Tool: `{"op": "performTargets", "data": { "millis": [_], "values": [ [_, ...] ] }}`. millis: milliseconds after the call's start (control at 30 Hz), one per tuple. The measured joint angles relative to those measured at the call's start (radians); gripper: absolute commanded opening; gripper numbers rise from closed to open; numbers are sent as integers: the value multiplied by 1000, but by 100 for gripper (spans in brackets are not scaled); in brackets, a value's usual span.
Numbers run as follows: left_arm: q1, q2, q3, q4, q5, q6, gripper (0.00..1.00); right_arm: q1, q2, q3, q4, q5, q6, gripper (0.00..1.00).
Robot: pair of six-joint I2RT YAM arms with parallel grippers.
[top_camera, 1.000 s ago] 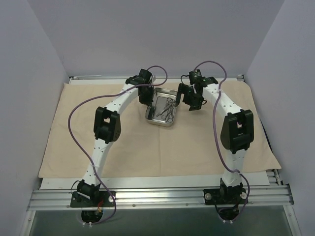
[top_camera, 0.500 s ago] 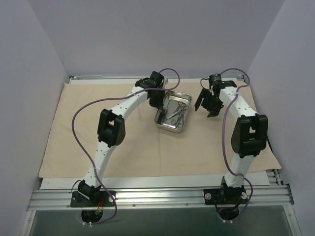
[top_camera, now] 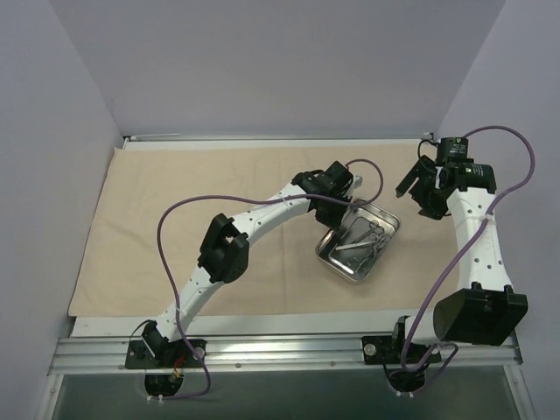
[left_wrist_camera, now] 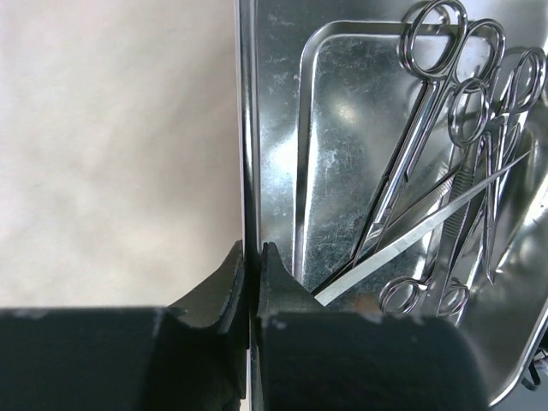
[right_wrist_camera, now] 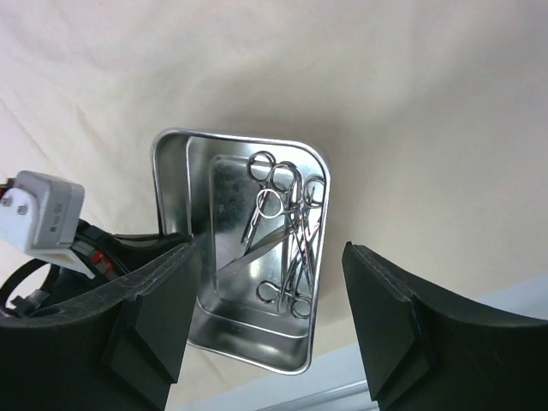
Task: Open and lay out the surgical kit
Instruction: Place the container in the surgical kit.
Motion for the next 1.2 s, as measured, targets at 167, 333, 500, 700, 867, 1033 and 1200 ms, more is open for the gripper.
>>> {"op": "performTargets", "data": {
  "millis": [167,333,500,700,867,1033,1200],
  "values": [
    [-50,29,68,1,-8,-7,2,-19,-35,-74,-29,-18,-8,68],
    [-83,73,118,6,-18,-12,2,-20,-62,-108,-57,-37,-24,68],
    [-105,126,138,6,-23,-26,2,-28,-110,-120,-68,-37,-39,68],
    [-113,179,173,4,-28,-40,2,-32,-130,-146,-76,-43,-50,68],
    [-115,188,192,8,-34,-42,30,-32,-133,-153,-79,-44,-55,68],
    [-116,190,208,21,-23,-63,63,-32,-138,-170,-83,-48,-59,69],
    [-108,184,209,21,-24,-67,68,-33,-138,-173,-91,-48,-60,69]
  ]
}}
